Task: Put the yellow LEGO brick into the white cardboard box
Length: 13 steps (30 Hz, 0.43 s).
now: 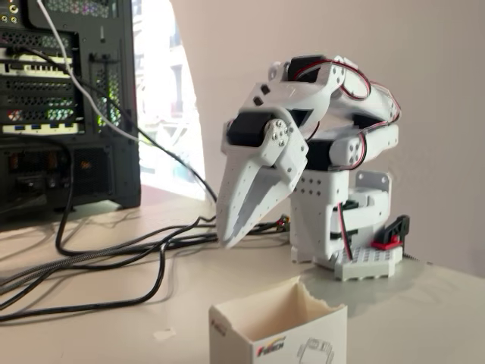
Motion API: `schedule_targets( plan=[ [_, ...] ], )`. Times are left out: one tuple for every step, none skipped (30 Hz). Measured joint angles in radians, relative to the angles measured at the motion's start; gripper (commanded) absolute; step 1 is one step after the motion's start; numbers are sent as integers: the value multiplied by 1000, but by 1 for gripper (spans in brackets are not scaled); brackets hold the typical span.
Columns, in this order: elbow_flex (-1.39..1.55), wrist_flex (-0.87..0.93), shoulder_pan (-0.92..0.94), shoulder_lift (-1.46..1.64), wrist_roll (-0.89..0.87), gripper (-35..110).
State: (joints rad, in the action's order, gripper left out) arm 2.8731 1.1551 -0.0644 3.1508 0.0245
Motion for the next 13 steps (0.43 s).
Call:
schedule_targets(
  plan=[
    [2,0,2,14,0,-9],
    [5,0,2,26,8,-9],
    [5,0,12,32,12,-9],
    [5,0,18,38,15,-9],
    [5,0,15,41,23,-9],
    [5,0,12,43,29,-9],
    [5,0,14,46,37,-9],
    [5,0,20,48,43,-9],
    [5,0,29,52,48,-9],
    [5,0,37,54,51,-9],
    [5,0,40,57,52,-9],
    [5,0,37,57,55,-9],
    [5,0,34,57,61,-9]
  ],
)
